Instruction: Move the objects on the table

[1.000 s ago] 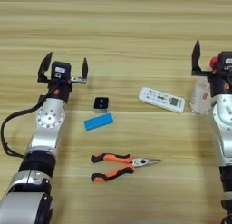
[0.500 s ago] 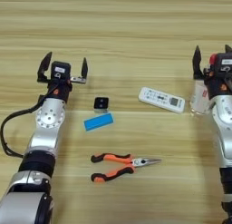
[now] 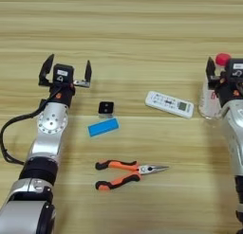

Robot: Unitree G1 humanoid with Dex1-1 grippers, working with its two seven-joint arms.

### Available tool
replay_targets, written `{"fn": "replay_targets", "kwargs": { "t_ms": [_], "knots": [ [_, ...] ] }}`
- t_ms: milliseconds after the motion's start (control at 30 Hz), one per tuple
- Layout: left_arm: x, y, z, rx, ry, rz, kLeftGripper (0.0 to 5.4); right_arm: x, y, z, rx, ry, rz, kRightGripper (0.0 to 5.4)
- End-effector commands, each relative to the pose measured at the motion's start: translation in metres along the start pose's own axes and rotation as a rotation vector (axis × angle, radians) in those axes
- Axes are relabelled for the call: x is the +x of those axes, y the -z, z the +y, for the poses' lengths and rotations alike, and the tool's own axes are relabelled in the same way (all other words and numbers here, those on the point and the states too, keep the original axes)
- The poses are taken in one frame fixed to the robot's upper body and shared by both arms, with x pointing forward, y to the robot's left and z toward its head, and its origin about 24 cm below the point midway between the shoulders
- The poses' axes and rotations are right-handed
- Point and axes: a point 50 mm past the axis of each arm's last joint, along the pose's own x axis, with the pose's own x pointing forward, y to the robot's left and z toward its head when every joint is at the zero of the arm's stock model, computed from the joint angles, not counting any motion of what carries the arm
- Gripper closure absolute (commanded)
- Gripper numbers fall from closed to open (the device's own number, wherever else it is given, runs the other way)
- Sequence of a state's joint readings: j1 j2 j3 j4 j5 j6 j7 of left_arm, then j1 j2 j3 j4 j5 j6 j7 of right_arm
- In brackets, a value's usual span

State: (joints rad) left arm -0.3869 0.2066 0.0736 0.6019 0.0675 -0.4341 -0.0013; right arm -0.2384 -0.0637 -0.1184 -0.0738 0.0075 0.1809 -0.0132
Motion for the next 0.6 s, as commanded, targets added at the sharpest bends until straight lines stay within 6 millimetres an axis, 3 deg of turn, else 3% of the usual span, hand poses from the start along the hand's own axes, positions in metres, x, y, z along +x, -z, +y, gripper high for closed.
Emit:
{"fn": "replay_targets", "kwargs": {
  "t_ms": [33,367,600],
  "knots": [
    [0.003,-0.003,0.003,0.005,-0.006,-0.011,0.00,-0.002,0.010,-0.003,-0.012,0.013,0.064,3.20],
    [0.003,-0.002,0.003,0.005,-0.005,-0.011,0.00,-0.002,0.007,-0.003,0.012,0.003,0.040,3.27],
    [0.002,-0.003,0.002,0.006,-0.005,-0.013,0.00,-0.012,-0.016,0.001,0.112,-0.106,-0.121,3.29]
  ]
}}
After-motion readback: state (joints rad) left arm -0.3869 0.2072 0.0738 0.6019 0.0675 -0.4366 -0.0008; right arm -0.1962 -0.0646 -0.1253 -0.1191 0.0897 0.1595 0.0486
